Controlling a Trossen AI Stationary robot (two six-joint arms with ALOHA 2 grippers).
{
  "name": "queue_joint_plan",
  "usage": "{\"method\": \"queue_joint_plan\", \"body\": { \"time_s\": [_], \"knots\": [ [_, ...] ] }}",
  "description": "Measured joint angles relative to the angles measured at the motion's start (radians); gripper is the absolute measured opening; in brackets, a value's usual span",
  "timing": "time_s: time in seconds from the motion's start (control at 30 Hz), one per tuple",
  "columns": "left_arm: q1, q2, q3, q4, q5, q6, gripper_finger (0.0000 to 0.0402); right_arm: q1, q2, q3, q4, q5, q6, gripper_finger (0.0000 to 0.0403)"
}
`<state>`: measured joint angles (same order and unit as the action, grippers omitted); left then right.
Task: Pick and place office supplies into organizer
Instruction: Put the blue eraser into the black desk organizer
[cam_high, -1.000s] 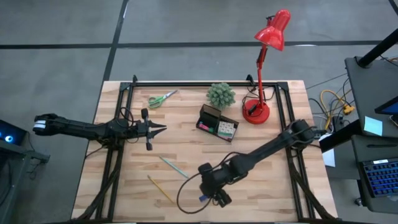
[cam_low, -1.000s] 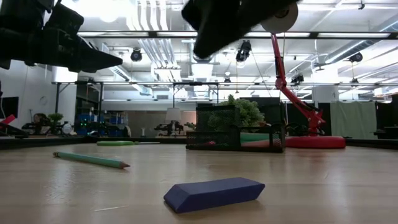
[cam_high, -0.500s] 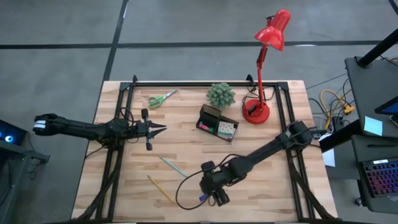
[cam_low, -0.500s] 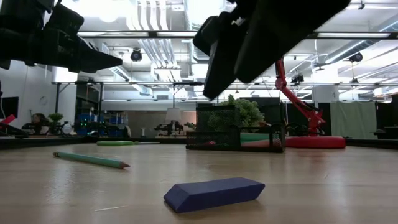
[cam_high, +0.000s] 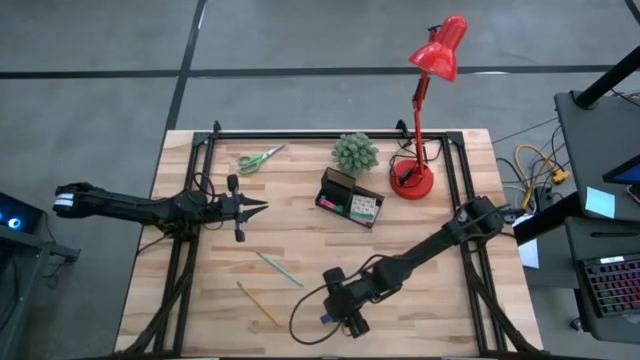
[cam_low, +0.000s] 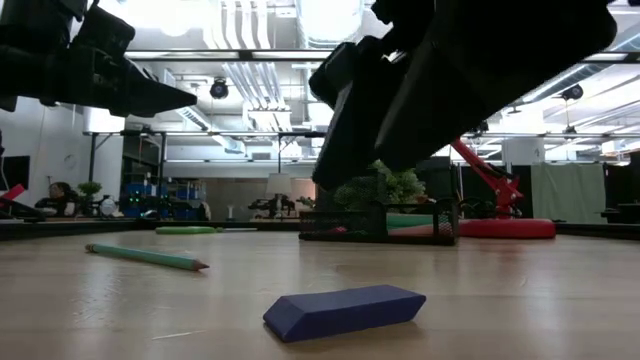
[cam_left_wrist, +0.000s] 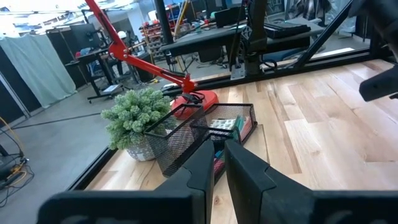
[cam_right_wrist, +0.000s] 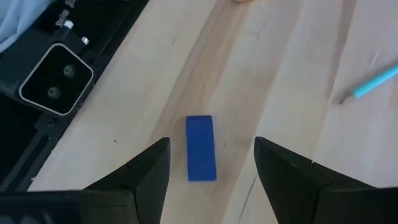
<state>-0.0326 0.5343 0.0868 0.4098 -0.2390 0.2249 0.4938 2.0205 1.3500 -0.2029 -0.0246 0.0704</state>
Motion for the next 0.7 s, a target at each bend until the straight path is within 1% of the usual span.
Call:
{"method": "queue_joint_plan", "body": {
  "time_s": [0.2,0.33,0.53,0.7],
  "knots": [
    [0.0,0.0,0.0,0.0,0.0,0.0,0.0026,0.0,0.001,-0.059,0.085,0.001,-0.001,0.0221],
    [0.0,0.0,0.0,0.0,0.0,0.0,0.0026,0.0,0.043,-0.063,0.107,0.008,-0.019,0.0221],
    [0.0,0.002,0.0,-0.001,0.0,0.0,0.0026,0.0,0.126,-0.006,0.102,0.001,-0.022,0.0221],
    [0.0,0.006,0.0,0.001,0.0,0.0,0.0026,0.004,0.133,0.013,0.072,-0.002,-0.018,0.0221]
  ]
}}
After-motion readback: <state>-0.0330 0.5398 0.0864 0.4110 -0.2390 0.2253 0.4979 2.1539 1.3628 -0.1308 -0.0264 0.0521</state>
